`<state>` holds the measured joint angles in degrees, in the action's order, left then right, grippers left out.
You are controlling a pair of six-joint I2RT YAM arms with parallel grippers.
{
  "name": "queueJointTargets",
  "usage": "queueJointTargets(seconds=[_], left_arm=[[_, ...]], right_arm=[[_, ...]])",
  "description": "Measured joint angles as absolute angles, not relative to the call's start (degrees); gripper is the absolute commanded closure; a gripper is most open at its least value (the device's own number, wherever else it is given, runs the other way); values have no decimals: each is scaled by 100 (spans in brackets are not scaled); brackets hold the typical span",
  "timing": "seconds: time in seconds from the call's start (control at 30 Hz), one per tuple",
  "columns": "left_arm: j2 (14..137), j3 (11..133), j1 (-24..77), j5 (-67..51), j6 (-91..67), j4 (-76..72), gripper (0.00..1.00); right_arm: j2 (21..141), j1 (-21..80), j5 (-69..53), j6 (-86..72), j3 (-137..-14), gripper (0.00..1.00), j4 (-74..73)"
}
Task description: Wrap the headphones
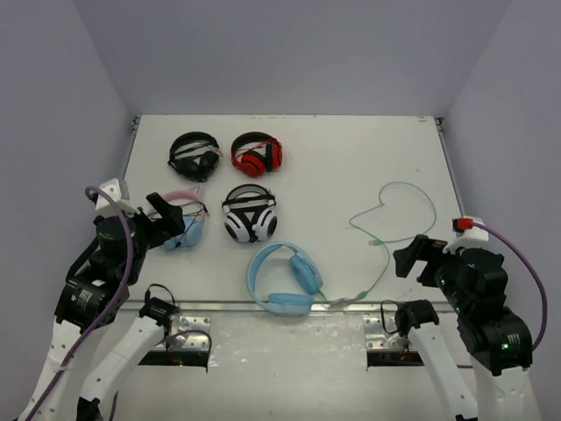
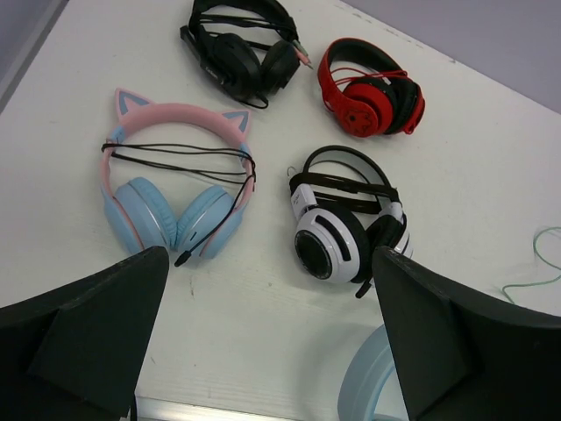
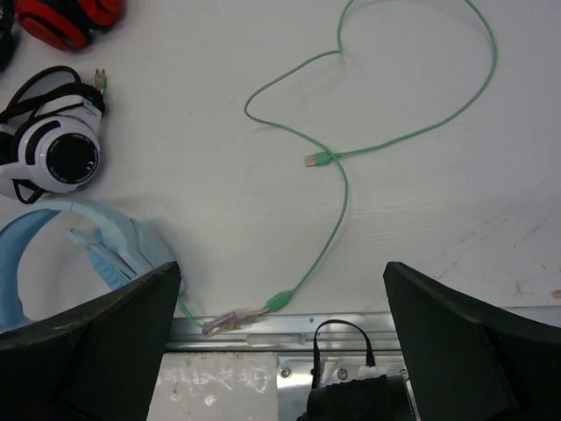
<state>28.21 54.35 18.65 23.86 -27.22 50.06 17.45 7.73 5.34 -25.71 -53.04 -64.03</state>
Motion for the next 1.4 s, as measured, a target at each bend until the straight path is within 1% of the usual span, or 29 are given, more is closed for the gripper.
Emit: queueJointTargets(seconds=[0.17, 0.33, 0.4, 0.47, 0.53, 0.63, 0.7, 0.77, 0.8, 0.87, 0.9, 0.93, 0.97, 1.0, 1.07, 1.1, 1.17, 1.2, 1.23, 1.4], left_arm=[[2838, 5435, 1865, 2268, -2650, 4998, 0], [3079, 5408, 1865, 1573, -2316, 4654, 0], [3441, 5354, 1865, 1175, -2187, 4383, 0], [4080, 5352, 2029, 989, -2119, 4193, 0], [4777, 5354, 2611, 1306, -2158, 4112, 0], [5841, 5363, 4130, 2064, -2401, 4180, 0], [6331, 5356, 4895, 2342, -2482, 4252, 1], [6637, 5358, 5452, 2539, -2532, 4257, 4], [6766, 5360, 5629, 2639, -2552, 4257, 8], [7041, 5415, 5883, 2838, -2593, 4292, 12], [7188, 5448, 5955, 2928, -2609, 4300, 14], [7336, 5478, 6010, 3004, -2620, 4311, 21], [7450, 5485, 6036, 3061, -2639, 4305, 24], [7535, 5485, 6042, 3092, -2650, 4320, 29], [7638, 5478, 6042, 3107, -2672, 4324, 32], [7655, 5463, 6042, 3107, -2689, 4309, 37], [7677, 5428, 6042, 3103, -2733, 4289, 39], [7697, 5406, 6049, 3096, -2749, 4278, 43], [7725, 5378, 6058, 3085, -2773, 4254, 44], [7896, 5256, 6152, 3026, -2882, 4217, 46]], right_arm=[[1649, 773, 493, -2574, -5142, 1, -6263], [1490, 773, -67, -2545, -4884, 1, -6025], [1507, 773, -344, -2547, -4733, 1, -5916], [1594, 773, -537, -2550, -4595, 1, -5881], [1750, 773, -727, -2550, -4497, 1, -5863], [1894, 773, -1090, -2550, -4348, 1, -5758], [1907, 773, -1328, -2550, -4254, 1, -5693], [1907, 773, -1507, -2547, -4189, 1, -5649], [1909, 773, -1564, -2545, -4167, 1, -5631], [1909, 770, -1662, -2530, -4147, 1, -5616], [1907, 773, -1691, -2521, -4145, 1, -5616], [1903, 770, -1721, -2504, -4145, 1, -5616], [1887, 770, -1747, -2493, -4145, 1, -5616], [1868, 773, -1776, -2480, -4145, 1, -5618], [1820, 773, -1837, -2445, -4145, 1, -5618], [1796, 773, -1855, -2436, -4145, 1, -5618], [1767, 773, -1881, -2418, -4145, 1, -5616], [1765, 770, -1898, -2414, -4145, 1, -5616], [1765, 773, -1925, -2412, -4145, 1, -5616], [1763, 773, -2010, -2412, -4130, 1, -5599]])
